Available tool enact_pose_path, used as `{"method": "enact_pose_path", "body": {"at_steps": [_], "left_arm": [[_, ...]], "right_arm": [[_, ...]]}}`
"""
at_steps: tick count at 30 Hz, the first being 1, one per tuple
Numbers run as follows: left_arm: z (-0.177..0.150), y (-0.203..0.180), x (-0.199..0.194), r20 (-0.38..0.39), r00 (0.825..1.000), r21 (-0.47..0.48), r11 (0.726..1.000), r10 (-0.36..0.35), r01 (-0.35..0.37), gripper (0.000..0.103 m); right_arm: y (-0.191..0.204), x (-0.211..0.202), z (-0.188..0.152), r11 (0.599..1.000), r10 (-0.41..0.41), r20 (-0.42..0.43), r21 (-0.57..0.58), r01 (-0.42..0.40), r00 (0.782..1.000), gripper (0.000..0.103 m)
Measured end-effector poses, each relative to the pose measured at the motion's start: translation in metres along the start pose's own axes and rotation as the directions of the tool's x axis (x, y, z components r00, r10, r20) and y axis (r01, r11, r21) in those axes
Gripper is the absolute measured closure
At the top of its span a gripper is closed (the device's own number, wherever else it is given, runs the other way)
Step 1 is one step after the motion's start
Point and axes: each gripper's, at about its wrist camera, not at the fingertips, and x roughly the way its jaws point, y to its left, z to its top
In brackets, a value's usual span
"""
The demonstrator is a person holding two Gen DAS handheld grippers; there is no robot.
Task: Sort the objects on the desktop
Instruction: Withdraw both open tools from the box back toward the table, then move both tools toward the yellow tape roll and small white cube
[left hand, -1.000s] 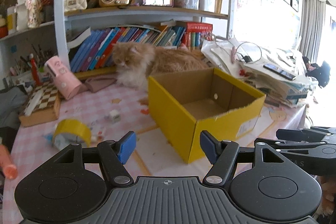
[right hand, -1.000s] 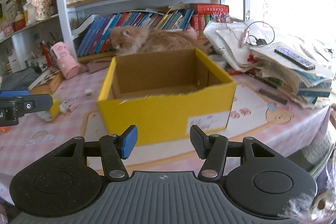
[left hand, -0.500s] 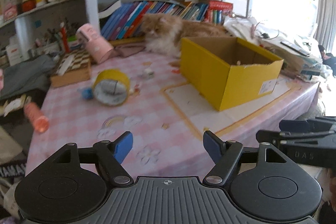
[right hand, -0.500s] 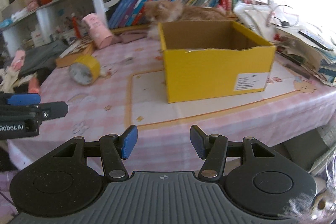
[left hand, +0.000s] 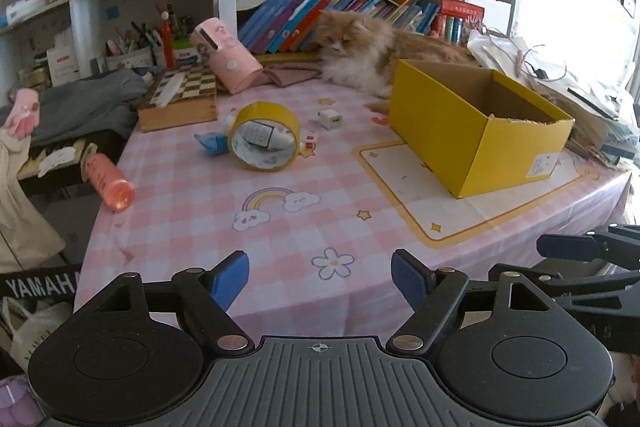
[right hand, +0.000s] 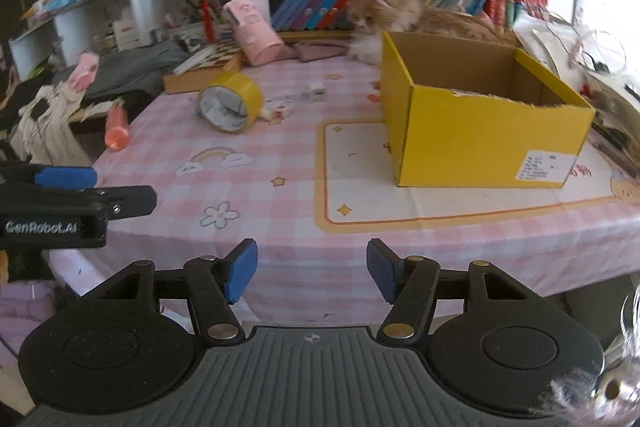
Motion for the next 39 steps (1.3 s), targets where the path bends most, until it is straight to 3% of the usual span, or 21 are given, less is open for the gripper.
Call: {"method": "enact_pose_path", "body": {"at_steps": [13,39], "left_arm": [[0.001,0.0,0.002,0.009,1.0,0.02,1.0,-0.017,0.016,0.022],[0.004,0.015,0.011,-0.021,0.999,-0.044,0.998,0.046,-0.047,0.022]], "right_arm": [[0.008,0.0,0.0,0.999,-0.015,0.006,-0.036,0.016,1.0,0.043],[0.014,0.022,0.011,0.993,0.065,-0.039,-0.093,-0.069,0.997,0.042]]}}
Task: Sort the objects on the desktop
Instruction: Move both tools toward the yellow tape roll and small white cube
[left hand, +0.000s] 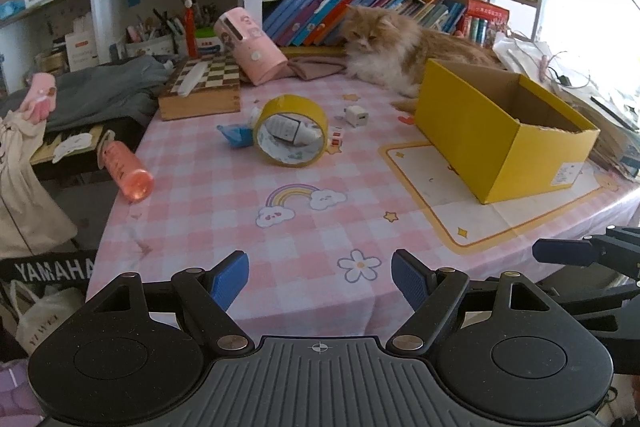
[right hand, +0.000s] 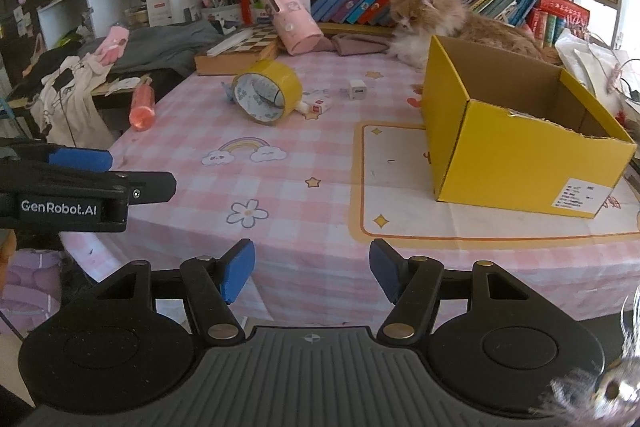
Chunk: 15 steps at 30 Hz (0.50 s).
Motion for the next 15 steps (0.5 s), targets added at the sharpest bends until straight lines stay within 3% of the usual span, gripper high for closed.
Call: {"method": "enact_pose_path", "body": {"at_steps": [15], "left_arm": [[0.039,0.006,0.053,-0.032,0.997,-0.02,0.997,0.069,-0.069,0.022]], "right_arm": [[-0.018,0.06,0.044,0.996,0.072,-0.024,-0.053,-0.073,0.997,0.042]]}}
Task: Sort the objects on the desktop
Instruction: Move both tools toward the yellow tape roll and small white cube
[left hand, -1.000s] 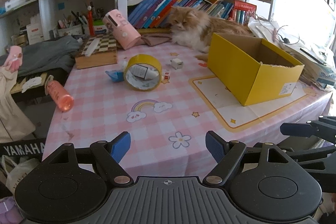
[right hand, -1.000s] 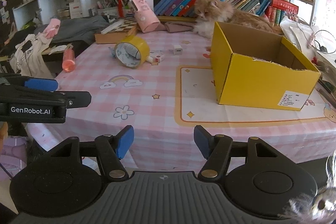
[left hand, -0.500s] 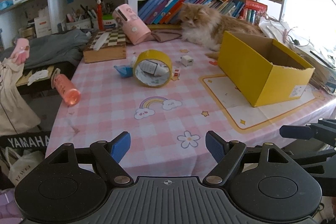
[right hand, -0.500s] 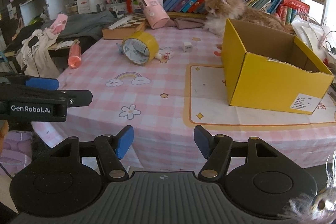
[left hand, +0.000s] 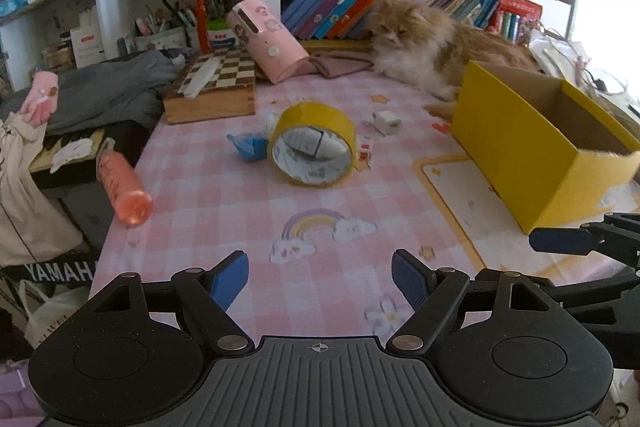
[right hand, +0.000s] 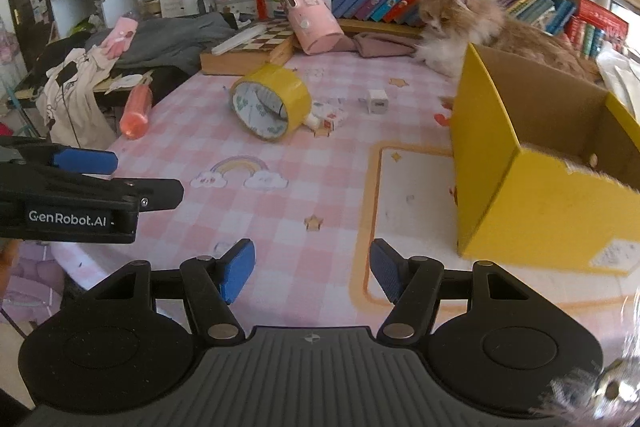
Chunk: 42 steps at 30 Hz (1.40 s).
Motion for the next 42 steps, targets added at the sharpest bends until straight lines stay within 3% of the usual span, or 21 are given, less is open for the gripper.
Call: {"method": "enact_pose_path", "body": {"at_steps": [14,29,42], "left_arm": [[0.051,0.001,0.041,0.043,0.996,0.003,0.997,0.08,-0.08,0.016],[0.087,0.008,0.098,0.024,0.991,-0.048,0.99,0.131,-0.13,0.011],[0.095,0.005,0.134,-0.005,0.998,-0.01,0.998,0.068,-0.068,0.009]], "right_arm": [[-0.024,0.05,0.048,1.0,0.013,0.044,-0.028,-0.012,0.999,0.043],[-0.045,0.102,0.087,0.996,-0.011,0.047,0.092,0.006,0.999,0.041],[-0.061,0.141,0.098,0.993,-0.054,-0.027,0.106,0.056,0.998,0.039]]}}
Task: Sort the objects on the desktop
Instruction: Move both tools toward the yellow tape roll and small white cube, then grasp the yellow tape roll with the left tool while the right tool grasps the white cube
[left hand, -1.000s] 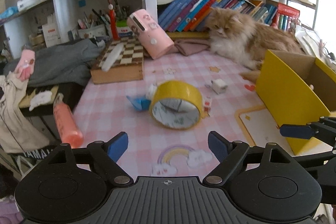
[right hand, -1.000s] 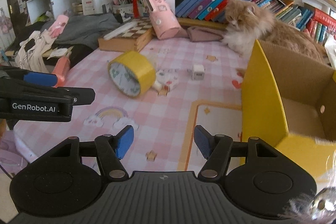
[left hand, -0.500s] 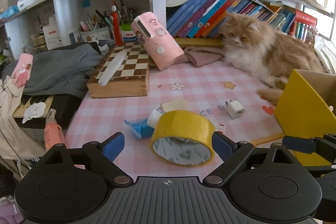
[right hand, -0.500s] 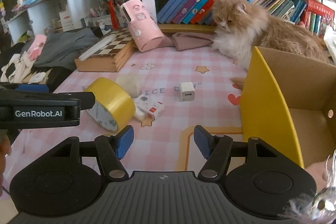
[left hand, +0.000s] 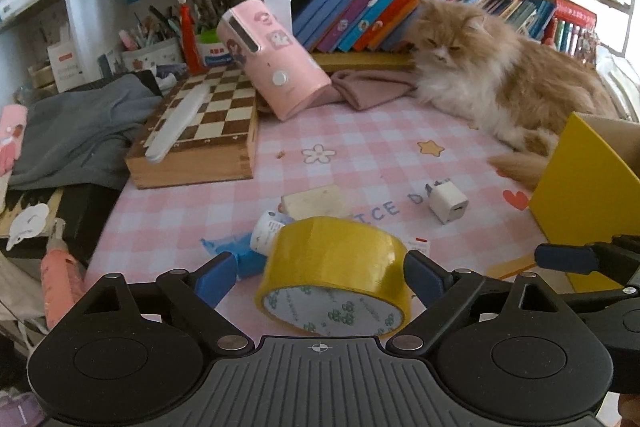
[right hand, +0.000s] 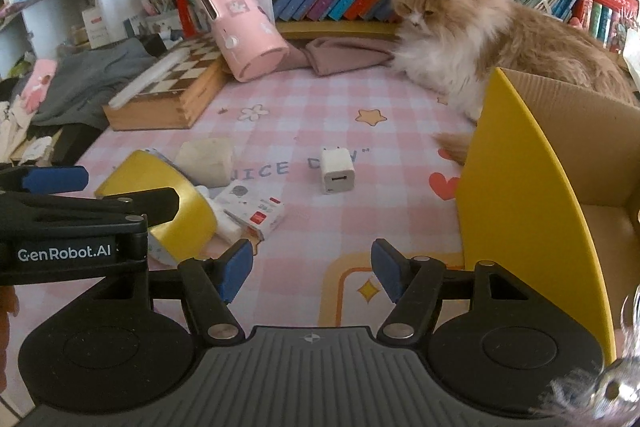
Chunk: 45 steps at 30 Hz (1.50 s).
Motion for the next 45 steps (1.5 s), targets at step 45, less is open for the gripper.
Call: {"method": "enact_pose_path", "body": {"at_steps": [45], "left_arm": [[-0.013,0.007,0.007,-0.018,0.998,0.061,0.997,0.052,-0.051,0.01]], "right_arm": [[-0.015,0.081,0.053,1.0,0.021,-0.04,0.013,-0.02,0.999,0.079]]}}
